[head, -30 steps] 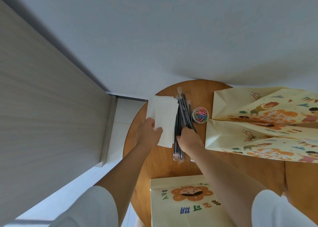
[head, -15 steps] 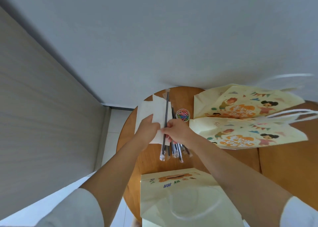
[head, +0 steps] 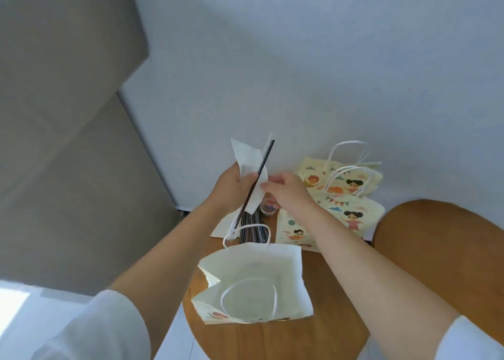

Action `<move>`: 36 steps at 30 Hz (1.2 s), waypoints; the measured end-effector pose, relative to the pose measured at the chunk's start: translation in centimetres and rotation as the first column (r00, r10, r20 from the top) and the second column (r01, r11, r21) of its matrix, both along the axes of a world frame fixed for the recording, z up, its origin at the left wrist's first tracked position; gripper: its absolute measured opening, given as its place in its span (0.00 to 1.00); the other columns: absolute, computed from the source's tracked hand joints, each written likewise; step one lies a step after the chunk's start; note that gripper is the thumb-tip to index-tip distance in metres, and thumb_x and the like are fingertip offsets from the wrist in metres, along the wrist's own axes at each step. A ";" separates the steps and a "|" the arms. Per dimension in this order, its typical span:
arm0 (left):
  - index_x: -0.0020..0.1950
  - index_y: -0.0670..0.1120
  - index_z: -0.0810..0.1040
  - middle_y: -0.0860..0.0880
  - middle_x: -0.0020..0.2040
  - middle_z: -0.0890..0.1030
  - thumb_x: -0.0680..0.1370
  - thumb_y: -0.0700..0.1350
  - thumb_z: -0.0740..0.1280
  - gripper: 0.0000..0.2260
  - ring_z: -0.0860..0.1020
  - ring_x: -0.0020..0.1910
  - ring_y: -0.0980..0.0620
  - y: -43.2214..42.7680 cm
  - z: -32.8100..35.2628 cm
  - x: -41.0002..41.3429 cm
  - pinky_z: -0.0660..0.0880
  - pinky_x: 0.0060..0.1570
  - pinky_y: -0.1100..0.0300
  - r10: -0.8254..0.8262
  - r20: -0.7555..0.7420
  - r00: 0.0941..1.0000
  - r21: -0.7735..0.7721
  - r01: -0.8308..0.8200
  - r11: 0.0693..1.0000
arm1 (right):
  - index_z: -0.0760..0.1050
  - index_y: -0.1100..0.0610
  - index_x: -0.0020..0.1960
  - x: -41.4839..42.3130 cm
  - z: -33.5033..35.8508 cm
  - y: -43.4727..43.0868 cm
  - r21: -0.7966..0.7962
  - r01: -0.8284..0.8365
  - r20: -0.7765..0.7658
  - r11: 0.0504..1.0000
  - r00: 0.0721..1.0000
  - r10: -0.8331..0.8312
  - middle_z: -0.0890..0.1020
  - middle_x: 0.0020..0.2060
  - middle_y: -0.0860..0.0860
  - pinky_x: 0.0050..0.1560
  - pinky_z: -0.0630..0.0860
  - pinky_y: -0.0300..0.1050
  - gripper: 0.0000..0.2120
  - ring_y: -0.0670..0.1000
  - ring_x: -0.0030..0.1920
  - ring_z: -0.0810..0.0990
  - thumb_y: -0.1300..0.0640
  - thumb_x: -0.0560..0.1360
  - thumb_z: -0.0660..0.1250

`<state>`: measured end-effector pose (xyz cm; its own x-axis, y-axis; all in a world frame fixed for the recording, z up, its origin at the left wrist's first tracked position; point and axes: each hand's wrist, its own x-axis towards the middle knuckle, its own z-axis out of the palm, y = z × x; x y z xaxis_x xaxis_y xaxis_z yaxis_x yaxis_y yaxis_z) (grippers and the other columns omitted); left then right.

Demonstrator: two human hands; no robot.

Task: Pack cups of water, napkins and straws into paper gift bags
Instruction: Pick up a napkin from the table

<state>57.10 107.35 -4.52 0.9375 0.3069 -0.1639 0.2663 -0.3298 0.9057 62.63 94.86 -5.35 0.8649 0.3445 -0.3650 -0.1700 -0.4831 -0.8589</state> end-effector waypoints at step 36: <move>0.74 0.48 0.61 0.49 0.75 0.62 0.74 0.67 0.61 0.35 0.57 0.75 0.48 -5.2 -4.0 -18.2 0.48 0.72 0.40 -0.081 -0.494 0.866 0.617 0.415 0.669 | 0.77 0.62 0.52 -14.2 0.4 -6.8 -0.019 -0.154 0.184 0.988 0.971 0.154 0.82 0.48 0.56 0.31 0.78 0.36 0.09 0.47 0.36 0.80 0.60 0.73 0.70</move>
<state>38.92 102.14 -8.56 0.8928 0.2508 -0.3743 0.3480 -0.9115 0.2194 48.39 88.07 -4.90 0.8541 0.4776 -0.2060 0.0677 -0.4947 -0.8664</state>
